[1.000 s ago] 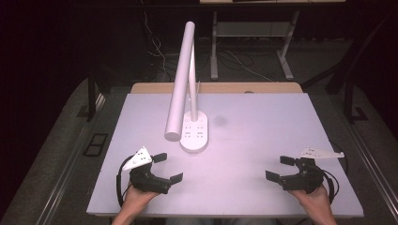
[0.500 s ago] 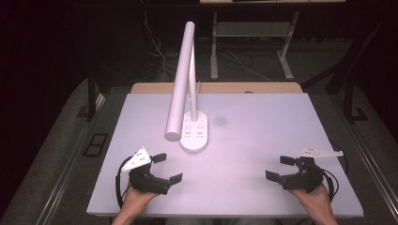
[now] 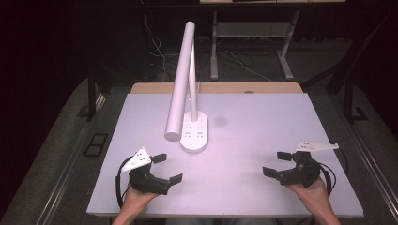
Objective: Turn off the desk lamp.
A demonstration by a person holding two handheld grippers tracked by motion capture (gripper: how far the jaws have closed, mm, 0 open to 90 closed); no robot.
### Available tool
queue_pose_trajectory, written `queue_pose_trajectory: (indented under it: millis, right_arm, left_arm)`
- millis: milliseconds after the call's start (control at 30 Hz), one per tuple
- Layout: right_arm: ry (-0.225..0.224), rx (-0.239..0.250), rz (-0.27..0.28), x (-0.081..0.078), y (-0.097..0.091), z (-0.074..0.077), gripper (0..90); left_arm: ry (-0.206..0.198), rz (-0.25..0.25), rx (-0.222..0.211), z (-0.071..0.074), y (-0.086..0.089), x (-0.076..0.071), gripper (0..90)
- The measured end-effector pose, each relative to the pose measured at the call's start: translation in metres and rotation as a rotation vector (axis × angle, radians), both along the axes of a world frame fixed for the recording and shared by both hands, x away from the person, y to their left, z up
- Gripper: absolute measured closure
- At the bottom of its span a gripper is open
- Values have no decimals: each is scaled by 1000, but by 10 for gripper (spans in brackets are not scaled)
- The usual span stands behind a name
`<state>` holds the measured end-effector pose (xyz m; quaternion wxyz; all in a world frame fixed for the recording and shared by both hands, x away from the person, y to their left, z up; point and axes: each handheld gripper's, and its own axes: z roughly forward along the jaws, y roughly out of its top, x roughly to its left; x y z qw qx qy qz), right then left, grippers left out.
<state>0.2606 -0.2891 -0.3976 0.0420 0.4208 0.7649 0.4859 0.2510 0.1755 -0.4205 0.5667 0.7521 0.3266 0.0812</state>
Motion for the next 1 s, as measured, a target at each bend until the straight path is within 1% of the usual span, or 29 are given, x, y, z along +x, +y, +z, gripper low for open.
queue_pose_trajectory:
  millis: [100,167,267,467,533,633,667,767,1000]
  right_arm:
    - [3,-1,11,4,2,3,9]
    - [3,-16,18,7,4,4,9]
    - [7,-23,28,10,6,6,9]
    - [4,-15,42,19,9,15,9]
    - [7,-22,48,22,11,19,10]
    - [1,-27,58,27,14,25,9]
    - [7,-24,59,28,16,27,10]
    - [6,-23,69,33,19,31,10]
    - [3,-37,83,43,27,37,10]
  left_arm:
    - [1,1,0,0,0,0,0]
    - [0,5,-2,0,1,0,0]
    - [1,5,0,0,1,0,0]
    - [0,4,-2,0,1,0,0]
    - [0,4,-2,0,1,0,0]
    - [1,5,-1,0,1,0,0]
    - [1,5,-1,0,1,0,0]
    - [1,6,-4,0,1,-1,0]
    - [0,8,-4,0,1,0,0]
